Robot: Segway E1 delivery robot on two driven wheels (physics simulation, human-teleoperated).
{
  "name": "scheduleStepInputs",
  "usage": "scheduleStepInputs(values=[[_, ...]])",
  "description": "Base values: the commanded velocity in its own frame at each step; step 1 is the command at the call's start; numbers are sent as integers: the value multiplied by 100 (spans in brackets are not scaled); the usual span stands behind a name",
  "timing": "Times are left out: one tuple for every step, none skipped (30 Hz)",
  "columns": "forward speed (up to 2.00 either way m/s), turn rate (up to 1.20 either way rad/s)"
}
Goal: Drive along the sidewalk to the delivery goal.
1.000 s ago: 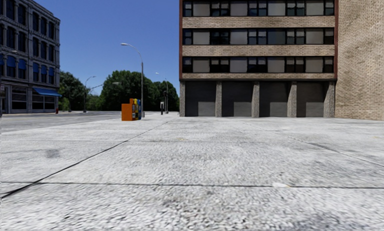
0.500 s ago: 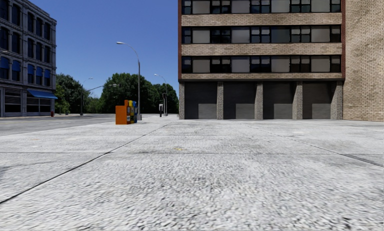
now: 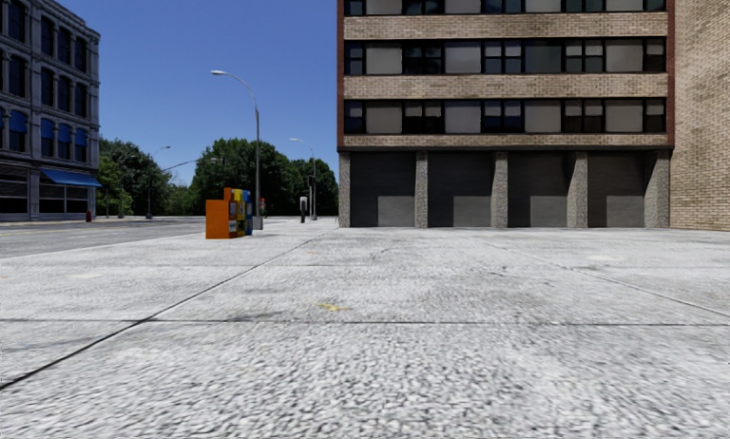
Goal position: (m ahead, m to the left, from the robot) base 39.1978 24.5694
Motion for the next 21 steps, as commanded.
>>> scheduleStepInputs(values=[[200, 0], [200, 0], [200, 0], [200, 0], [200, 0], [200, 0], [200, 0], [200, 0], [200, 0], [200, 0], [200, 0], [200, 0], [200, 0], [200, 0], [200, 3], [200, 3], [200, 20], [200, 31], [200, 37], [200, 38], [200, 38]])
